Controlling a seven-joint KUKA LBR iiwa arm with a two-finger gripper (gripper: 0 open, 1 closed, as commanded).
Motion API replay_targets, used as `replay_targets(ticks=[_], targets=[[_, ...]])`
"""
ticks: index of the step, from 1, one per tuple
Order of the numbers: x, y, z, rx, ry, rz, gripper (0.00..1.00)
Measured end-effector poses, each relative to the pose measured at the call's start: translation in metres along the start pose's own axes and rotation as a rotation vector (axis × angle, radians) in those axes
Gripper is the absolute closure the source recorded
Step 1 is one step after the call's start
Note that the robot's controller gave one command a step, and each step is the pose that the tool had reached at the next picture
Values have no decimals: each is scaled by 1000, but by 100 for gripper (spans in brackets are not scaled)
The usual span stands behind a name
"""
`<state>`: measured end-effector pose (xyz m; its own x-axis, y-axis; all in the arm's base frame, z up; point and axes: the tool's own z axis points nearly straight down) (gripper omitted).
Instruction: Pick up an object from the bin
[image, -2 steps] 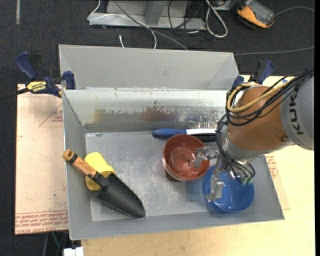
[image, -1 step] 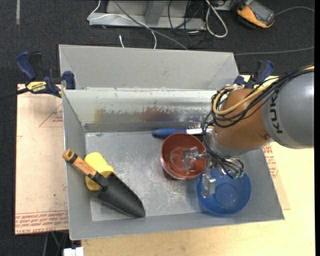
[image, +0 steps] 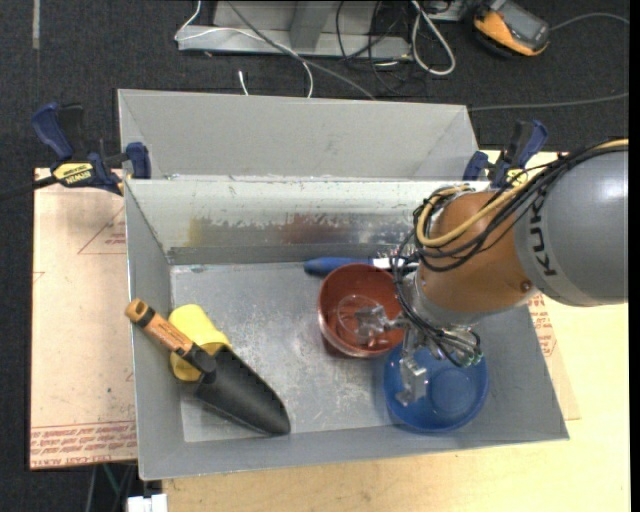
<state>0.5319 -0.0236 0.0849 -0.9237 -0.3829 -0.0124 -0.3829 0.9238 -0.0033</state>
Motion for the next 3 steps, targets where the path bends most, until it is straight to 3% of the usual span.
replay_targets(ticks=[1,2,3], targets=[[-16,4,13,-3,2,-256,0],[28,14,-77,-3,1,-53,0],[16,9,-62,6,-14,-96,0]])
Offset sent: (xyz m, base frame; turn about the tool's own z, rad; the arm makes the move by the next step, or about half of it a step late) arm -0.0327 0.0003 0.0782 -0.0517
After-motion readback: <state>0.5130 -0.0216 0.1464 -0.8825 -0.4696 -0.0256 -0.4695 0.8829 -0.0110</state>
